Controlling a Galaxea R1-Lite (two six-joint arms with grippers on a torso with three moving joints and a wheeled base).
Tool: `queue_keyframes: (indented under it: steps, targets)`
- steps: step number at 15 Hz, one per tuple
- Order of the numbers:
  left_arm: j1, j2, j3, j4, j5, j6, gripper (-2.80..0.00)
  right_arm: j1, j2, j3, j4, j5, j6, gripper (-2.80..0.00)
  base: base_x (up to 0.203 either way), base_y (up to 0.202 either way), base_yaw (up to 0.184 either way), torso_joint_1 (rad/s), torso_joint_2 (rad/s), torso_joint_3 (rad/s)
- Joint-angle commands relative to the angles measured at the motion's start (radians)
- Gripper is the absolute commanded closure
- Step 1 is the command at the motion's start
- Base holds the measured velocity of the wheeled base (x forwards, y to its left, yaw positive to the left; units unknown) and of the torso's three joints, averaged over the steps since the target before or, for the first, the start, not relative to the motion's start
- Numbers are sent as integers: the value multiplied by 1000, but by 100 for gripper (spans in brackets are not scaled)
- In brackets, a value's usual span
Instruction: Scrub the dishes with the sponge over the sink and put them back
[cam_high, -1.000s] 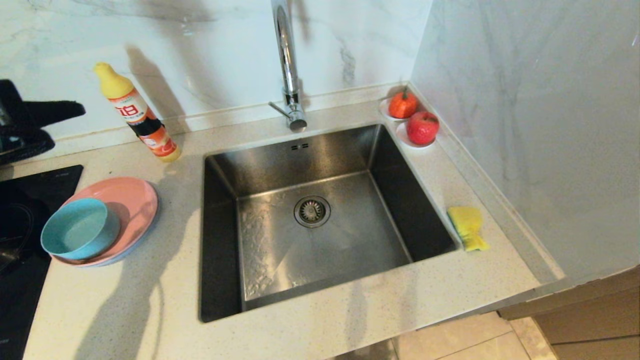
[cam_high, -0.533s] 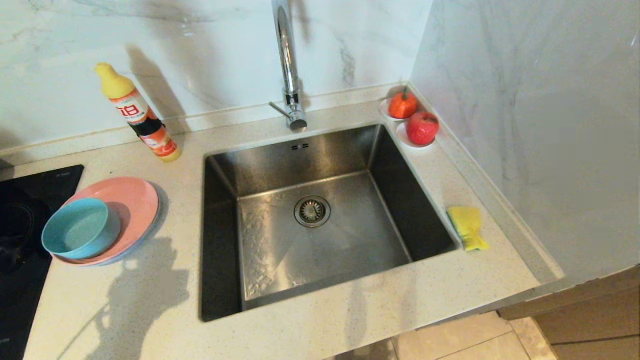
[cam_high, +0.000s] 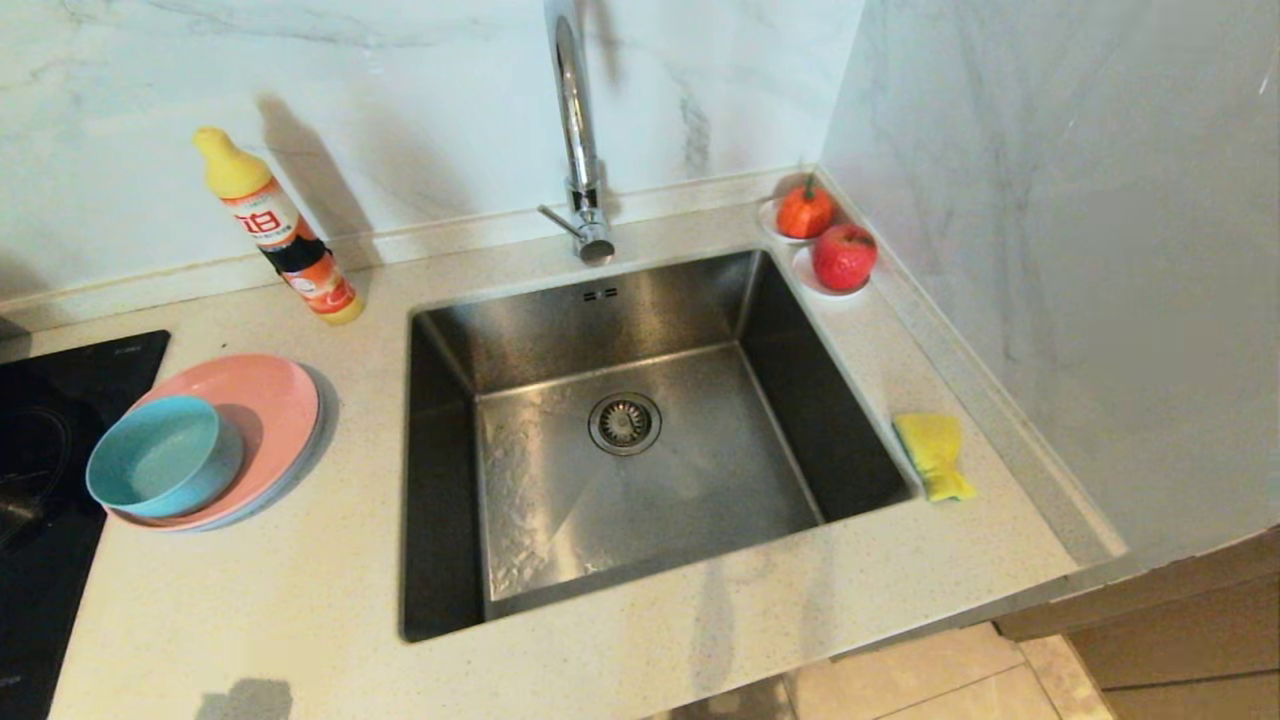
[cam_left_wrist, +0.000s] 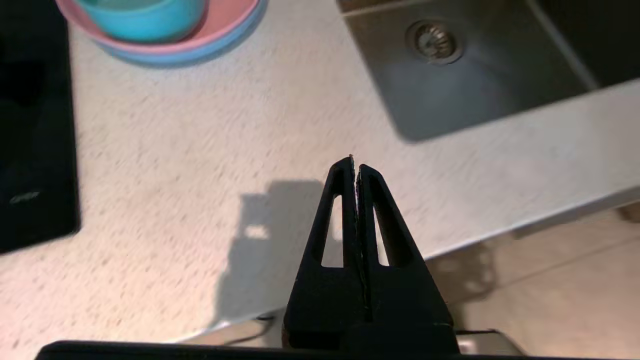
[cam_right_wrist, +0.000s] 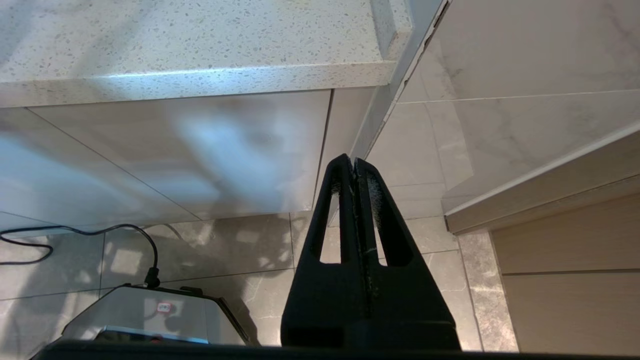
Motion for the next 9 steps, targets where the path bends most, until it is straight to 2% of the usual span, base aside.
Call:
queue_keyframes:
  steps: [1,3,6,9]
  targets:
    - [4,-131,68,25,36,27,0,0,1,0,1,1,0,0,0,0,0,0,0,0]
    - [5,-140,76,25,60,16,0,0,1,1,0,1,-1,0,0,0,0,0,0,0]
    - [5,-142,76,23,88,-65,0,0,1,1,-2,1,-11,0,0,0,0,0,0,0]
    - [6,-142,76,23,88,-70,0,0,1,2,-1,4,-10,0,0,0,0,0,0,0]
